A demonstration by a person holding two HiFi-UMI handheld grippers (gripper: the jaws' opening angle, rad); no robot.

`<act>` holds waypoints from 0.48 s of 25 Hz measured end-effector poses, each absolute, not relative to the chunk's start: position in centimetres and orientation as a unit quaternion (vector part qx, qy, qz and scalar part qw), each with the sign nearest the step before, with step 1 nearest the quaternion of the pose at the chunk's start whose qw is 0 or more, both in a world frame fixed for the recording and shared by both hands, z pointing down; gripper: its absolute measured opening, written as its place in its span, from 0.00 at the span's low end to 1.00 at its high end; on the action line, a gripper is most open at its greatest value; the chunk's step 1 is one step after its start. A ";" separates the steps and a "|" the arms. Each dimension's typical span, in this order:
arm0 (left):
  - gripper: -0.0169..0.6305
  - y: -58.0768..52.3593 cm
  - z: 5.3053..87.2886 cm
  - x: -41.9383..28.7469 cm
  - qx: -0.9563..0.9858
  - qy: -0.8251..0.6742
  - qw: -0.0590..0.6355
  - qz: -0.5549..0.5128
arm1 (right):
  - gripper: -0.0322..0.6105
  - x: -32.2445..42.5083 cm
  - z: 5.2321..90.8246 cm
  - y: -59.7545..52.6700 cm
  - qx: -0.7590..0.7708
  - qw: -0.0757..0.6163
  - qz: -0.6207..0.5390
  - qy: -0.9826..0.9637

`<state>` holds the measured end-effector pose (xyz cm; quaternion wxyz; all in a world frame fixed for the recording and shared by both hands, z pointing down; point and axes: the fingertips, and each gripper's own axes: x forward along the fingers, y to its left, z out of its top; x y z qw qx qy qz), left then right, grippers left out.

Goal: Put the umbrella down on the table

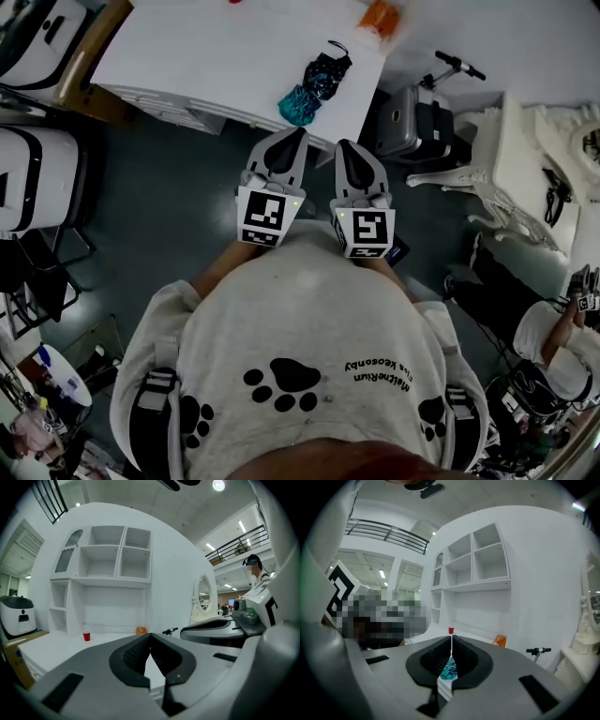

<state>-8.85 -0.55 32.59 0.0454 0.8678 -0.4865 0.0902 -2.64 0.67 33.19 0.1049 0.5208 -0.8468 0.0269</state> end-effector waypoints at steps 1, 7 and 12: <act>0.05 -0.6 32.7 -8.6 0.869 -0.485 0.045 0.092 | 0.11 -2.6 33.1 0.5 0.520 0.104 0.025 -0.847; 0.05 -0.8 32.8 -6.6 0.877 -0.469 0.047 0.096 | 0.11 -1.3 32.9 0.0 0.523 0.099 0.024 -0.846; 0.05 -0.8 33.2 -5.4 0.879 -0.463 0.049 0.101 | 0.11 -0.3 33.3 -0.1 0.521 0.100 0.029 -0.847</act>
